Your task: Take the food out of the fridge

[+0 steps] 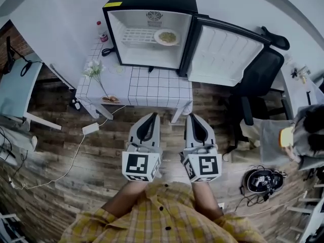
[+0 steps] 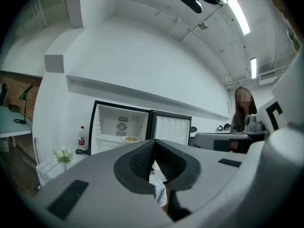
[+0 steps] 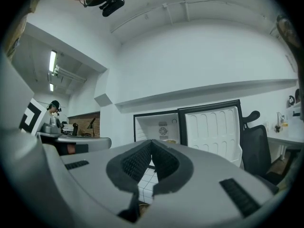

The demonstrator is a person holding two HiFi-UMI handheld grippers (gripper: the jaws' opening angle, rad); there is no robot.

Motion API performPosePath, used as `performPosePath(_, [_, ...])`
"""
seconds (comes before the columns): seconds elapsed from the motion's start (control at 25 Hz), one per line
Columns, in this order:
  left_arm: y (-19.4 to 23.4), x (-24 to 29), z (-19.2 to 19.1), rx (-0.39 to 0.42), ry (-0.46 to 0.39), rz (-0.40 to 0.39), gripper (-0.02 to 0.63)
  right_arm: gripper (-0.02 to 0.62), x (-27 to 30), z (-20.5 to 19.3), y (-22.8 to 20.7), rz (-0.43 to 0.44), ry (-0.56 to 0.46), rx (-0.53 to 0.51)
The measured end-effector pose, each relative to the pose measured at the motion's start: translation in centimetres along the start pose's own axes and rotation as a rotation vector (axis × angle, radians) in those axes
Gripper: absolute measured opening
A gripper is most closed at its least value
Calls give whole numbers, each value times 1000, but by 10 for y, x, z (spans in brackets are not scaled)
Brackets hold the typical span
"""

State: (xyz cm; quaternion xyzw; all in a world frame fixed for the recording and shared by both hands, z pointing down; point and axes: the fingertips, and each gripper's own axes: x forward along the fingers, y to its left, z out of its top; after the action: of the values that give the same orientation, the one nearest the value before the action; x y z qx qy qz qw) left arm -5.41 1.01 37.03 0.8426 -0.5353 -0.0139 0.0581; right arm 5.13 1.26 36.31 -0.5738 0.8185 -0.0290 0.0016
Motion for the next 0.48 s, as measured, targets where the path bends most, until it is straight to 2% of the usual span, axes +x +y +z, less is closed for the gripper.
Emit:
performPosePath(0.28, [37, 23, -2, -39, 24, -17, 8, 8, 40, -3, 6, -27, 28, 6])
performPosePath(0.48, [48, 39, -6, -65, 31, -25, 8, 8, 56, -4, 6, -27, 38, 0])
